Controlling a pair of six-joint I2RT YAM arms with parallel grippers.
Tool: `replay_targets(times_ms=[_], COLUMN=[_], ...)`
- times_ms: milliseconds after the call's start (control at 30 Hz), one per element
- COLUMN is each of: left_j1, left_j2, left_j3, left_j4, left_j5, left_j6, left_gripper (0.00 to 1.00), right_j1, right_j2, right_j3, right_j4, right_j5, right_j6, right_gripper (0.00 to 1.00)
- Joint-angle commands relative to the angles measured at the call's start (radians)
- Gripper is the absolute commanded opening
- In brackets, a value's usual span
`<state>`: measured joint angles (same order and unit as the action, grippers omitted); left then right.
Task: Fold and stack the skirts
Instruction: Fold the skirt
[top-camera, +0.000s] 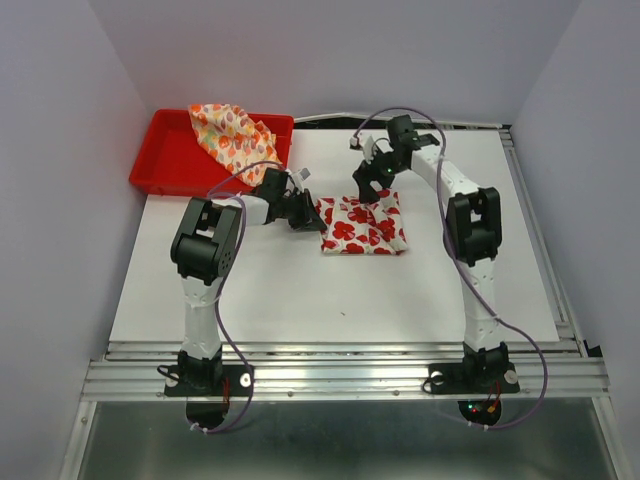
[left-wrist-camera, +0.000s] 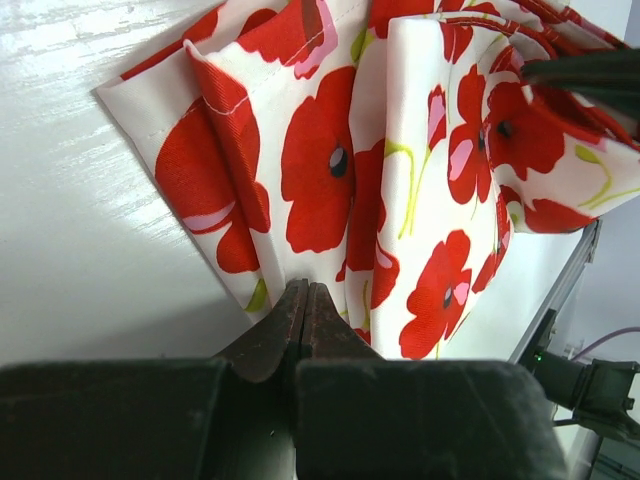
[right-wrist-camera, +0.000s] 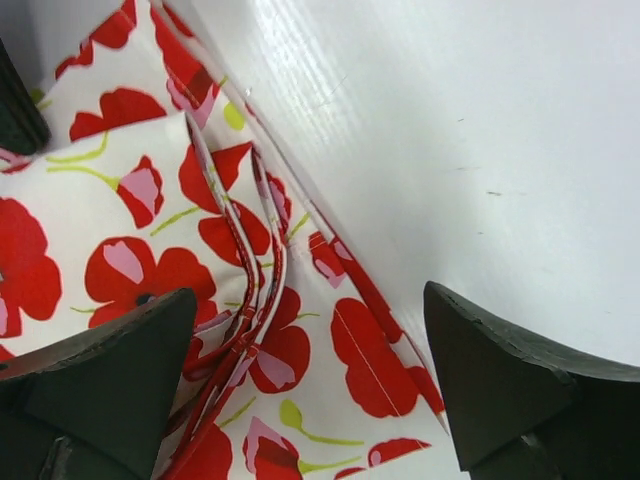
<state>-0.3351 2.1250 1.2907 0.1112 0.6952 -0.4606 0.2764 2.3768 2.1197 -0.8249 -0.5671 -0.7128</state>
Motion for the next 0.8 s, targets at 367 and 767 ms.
replay_targets(times_ms=[367,767], left_j1=[0.015,0.015], left_j2=[0.064,0.067], left_j3=[-0.053,-0.050], left_j4=[-0.123,-0.127], left_j5=[-0.172,-0.175], left_j6=[0.080,0.079], left_gripper=[0.00,0.00], right_j1=[-0.109,-0.100], right_j2=[-0.433,-0.594], right_j3=[-0.215,-0.787], right_j4=[-0.017,0.263], right_j5=[-0.160,-0.255], right_j6=[0.204,0.273], right_gripper=[0.88,0.87])
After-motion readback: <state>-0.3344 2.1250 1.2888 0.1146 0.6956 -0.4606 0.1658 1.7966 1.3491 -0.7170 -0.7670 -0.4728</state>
